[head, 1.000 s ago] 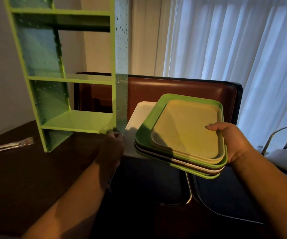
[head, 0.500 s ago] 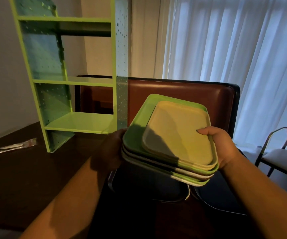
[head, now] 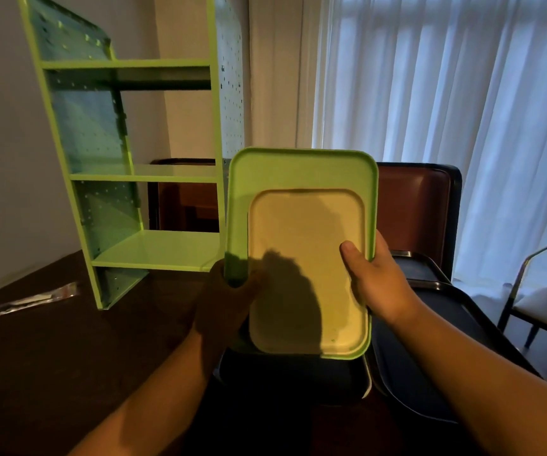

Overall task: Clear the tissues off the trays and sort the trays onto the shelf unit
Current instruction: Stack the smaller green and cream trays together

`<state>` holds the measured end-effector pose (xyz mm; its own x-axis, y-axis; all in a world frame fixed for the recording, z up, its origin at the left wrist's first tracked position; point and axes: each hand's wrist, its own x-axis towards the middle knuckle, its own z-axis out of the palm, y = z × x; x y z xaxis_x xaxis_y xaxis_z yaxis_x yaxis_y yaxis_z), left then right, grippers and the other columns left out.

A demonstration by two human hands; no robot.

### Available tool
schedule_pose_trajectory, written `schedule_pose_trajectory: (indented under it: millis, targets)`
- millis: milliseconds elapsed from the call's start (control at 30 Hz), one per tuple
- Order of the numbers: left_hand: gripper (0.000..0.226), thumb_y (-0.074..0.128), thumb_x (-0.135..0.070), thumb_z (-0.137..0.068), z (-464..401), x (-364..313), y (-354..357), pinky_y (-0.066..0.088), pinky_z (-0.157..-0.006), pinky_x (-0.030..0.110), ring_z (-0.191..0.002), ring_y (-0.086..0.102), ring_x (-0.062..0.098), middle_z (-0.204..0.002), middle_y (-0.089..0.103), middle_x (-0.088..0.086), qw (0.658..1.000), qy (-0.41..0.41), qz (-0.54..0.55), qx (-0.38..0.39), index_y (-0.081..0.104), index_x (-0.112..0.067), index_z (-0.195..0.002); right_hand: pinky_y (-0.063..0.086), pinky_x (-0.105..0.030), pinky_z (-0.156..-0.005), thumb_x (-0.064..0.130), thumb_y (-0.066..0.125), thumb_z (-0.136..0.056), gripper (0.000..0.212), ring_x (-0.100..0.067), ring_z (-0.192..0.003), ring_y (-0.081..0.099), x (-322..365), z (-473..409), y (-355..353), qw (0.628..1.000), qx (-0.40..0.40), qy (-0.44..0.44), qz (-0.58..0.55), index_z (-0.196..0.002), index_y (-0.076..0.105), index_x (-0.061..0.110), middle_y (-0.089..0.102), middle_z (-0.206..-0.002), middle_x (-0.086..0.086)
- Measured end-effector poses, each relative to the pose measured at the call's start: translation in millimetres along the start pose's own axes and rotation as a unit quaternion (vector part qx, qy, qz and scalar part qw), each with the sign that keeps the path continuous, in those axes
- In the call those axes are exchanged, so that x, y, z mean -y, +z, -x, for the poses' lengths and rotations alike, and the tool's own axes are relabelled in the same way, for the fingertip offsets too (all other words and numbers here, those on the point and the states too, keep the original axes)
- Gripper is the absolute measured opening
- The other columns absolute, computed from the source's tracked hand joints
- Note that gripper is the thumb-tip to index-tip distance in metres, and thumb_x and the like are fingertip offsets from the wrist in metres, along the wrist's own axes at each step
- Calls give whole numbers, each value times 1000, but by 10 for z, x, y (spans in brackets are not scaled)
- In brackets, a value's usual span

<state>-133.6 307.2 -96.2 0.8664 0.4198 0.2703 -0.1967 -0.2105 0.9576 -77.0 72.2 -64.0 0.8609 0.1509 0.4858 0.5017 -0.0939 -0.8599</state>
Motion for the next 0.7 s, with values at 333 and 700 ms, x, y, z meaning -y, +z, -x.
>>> schedule_pose_trajectory:
  millis: [333,700]
  targets:
    - [49,86,-33,-70,-5,-10,4,47,-60,12,-74,61,-6,-89,64,-15,989,93,-20,-111,59,-28,-111,48,-15,-85,46,42,-101,52,7,-110,59,-311,144,239,994,-40,-58,80,-149,38,27,62,-122,14]
    - [65,80,-46,-64,111,130,-99,58,-65,19,-94,70,4,-107,70,-15,994,81,69,2,51,-47,-122,50,-11,-72,53,54,-87,57,4,-98,64,-385,244,219,996,-68,-38,38,-135,45,24,63,-113,14]
